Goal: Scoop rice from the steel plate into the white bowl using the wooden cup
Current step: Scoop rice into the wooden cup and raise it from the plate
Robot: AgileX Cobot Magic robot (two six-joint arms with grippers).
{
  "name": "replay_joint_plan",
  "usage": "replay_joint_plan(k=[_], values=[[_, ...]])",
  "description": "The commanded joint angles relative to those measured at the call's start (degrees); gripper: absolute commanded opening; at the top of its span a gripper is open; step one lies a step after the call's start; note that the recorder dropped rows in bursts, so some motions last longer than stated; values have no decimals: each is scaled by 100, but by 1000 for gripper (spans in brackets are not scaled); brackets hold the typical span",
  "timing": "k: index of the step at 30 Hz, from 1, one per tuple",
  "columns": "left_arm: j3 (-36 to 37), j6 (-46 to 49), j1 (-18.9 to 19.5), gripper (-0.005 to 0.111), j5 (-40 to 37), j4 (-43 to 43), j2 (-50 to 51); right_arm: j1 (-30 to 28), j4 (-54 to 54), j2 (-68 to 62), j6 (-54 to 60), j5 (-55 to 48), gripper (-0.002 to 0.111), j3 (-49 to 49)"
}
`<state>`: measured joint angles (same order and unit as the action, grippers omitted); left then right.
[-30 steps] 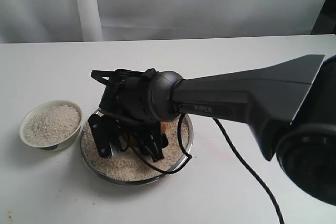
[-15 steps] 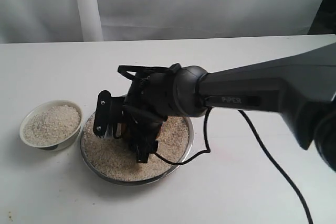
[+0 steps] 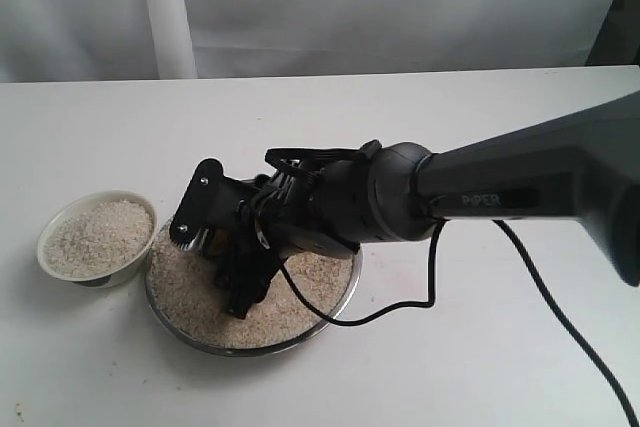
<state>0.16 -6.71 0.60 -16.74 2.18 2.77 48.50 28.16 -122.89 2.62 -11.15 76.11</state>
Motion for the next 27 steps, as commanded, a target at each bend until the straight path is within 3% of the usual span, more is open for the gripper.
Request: replay_joint_plan(k=[1, 13, 27], values=[[-16, -32, 8, 0, 38, -28, 7, -64, -33, 58, -173, 268, 0, -28], [-16, -32, 8, 0, 38, -28, 7, -133, -286, 183, -176, 517, 0, -85], [-16, -32, 8, 0, 38, -28, 7, -395, -824, 1001, -176, 3803, 0, -1703]])
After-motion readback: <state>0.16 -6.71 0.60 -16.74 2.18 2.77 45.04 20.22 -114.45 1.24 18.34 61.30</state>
